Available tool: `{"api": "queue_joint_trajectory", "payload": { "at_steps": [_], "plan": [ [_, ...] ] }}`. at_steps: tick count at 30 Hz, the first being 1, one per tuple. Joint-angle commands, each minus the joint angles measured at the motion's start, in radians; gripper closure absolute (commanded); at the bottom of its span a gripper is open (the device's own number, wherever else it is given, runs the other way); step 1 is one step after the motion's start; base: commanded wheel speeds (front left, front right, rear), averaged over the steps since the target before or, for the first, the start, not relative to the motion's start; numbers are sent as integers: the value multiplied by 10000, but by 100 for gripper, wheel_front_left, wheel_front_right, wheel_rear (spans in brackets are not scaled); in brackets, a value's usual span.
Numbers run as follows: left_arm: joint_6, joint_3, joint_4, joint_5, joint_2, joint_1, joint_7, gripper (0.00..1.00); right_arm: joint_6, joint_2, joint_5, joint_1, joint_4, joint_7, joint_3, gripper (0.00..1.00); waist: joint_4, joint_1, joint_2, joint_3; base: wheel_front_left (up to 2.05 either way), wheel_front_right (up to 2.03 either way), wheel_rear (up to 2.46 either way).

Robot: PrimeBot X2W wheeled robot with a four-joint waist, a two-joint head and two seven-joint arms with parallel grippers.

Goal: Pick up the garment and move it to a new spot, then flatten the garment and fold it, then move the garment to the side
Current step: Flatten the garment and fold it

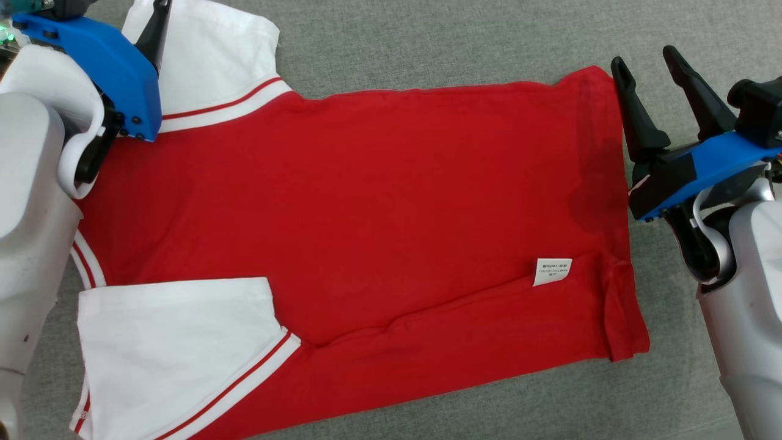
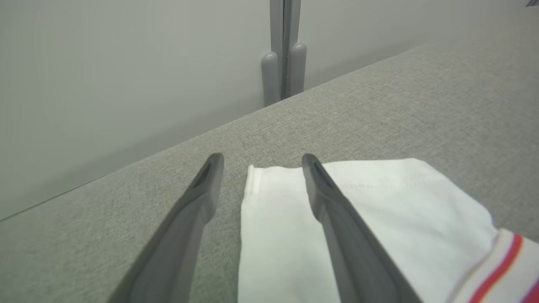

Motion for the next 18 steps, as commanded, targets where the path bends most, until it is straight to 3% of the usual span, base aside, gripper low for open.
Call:
{"api": "queue_joint_trajectory", "payload": {
  "at_steps": [1,14,15,16,17,18],
  "plan": [
    [-10,-173,141,-180,93,-250,122,0,-1,-23,48,-218,23,-74,37,0,-47,-2,0,43,0,0,0],
    [-10,-2027,1293,-1638,351,-862,1146,0,-1,-146,299,-498,418,-132,510,0,-269,-2,0,186,0,0,0],
    [-10,-2143,1344,-1706,323,-921,1142,45,-1,-162,327,-525,441,-106,558,0,-259,-2,0,168,0,0,0],
    [-10,-2261,1389,-1742,309,-1006,1115,79,-1,-188,355,-539,467,-50,618,0,-250,-2,0,146,0,0,0],
    [-10,-2384,1427,-1751,316,-1104,1042,100,-3,-228,402,-558,502,28,676,0,-233,-2,0,109,0,0,0],
    [-7,-2477,1469,-1809,309,-1207,1005,100,-1,-274,473,-589,524,159,769,0,-220,-2,0,76,0,0,0]
  ]
}}
